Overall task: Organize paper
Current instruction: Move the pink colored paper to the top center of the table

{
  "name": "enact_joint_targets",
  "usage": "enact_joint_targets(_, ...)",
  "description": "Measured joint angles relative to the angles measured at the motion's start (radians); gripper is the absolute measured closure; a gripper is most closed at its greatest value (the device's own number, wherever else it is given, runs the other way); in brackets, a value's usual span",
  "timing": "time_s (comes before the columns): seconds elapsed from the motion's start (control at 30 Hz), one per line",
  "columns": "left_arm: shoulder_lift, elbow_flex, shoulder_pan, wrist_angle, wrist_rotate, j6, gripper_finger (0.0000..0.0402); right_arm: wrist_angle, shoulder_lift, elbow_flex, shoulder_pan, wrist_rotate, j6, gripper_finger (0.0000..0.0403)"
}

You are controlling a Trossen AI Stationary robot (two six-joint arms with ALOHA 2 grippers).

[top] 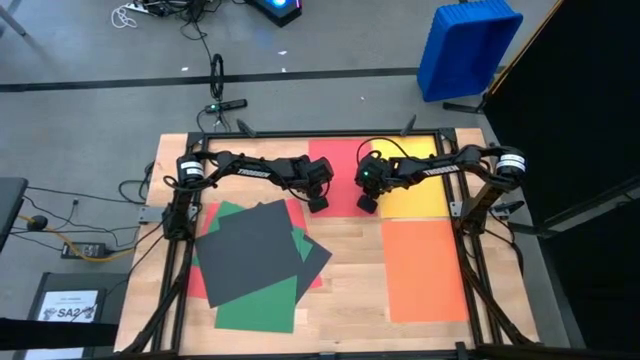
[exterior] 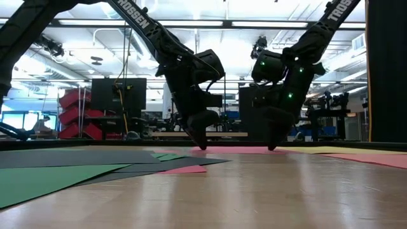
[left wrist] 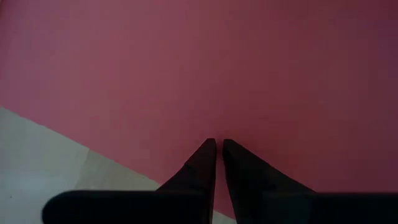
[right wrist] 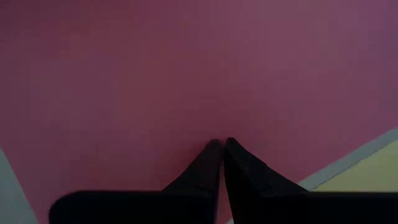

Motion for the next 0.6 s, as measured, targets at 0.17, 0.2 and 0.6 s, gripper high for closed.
enact_joint_targets(0.17,0.0,0.0,0.0,0.0,-0.002,0.0,0.0385,-0.01,-0.011,-0.003,0.001,0.001,-0.001,0.0403)
enact_joint_targets(0.2,-0.001,0.0,0.0,0.0,-0.003,0.0,0.0385,-0.011,-0.014,-0.003,0.001,0.004,-0.001,0.0403)
enact_joint_targets(0.6,-0.013,-0.001,0.0,0.003,-0.006,0.0,0.0385,-0.009,-0.017,-0.004,0.0,0.062,-0.016,0.0403)
